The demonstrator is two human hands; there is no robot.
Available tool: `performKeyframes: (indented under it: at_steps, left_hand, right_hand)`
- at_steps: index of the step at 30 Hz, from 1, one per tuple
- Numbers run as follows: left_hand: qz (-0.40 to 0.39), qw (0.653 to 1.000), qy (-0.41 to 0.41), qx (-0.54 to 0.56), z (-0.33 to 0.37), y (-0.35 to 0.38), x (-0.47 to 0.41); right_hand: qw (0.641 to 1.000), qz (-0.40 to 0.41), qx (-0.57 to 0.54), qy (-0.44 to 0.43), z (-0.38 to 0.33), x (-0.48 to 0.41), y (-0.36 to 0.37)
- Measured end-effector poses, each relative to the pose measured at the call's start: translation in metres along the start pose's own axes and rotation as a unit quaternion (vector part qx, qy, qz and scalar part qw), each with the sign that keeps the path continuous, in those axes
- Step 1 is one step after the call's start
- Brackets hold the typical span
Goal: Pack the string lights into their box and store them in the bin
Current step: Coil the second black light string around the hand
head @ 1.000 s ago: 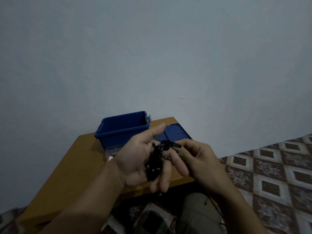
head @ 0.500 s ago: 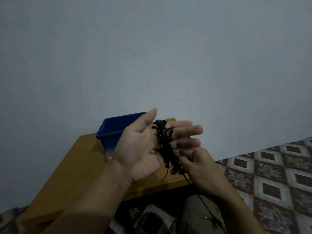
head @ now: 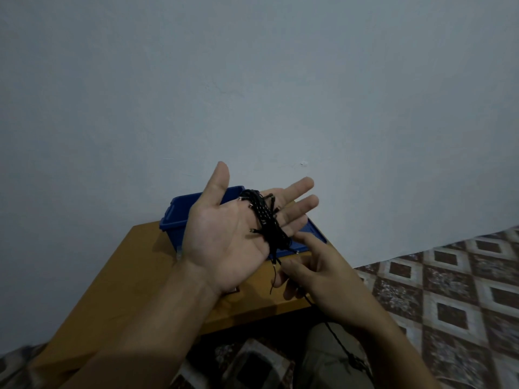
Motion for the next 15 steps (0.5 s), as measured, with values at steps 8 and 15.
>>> performKeyframes:
  at_steps: [8,15]
  left_hand:
    - [-0.031,0.998,0.008,0.056,0.003,0.004,-0.001]
    - [0.04,0.999,0.029,0.012,0.004,-0.001,-0.003]
  right_hand:
    - [0.999,-0.026,0.02,-0.018,-0.002,0.0,0.009]
    - [0.993,-0.036,-0.111,-0.014,-0.007,0.001,0.011]
Point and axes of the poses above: each hand's wrist, its own x-axis away from the middle knuckle, its own y-axis out of the palm, z = x × y, the point moved 7 cm from there along -x, towards the middle knuckle, and after that the axes turned 15 degrees about -y, right-handed, at the moved point
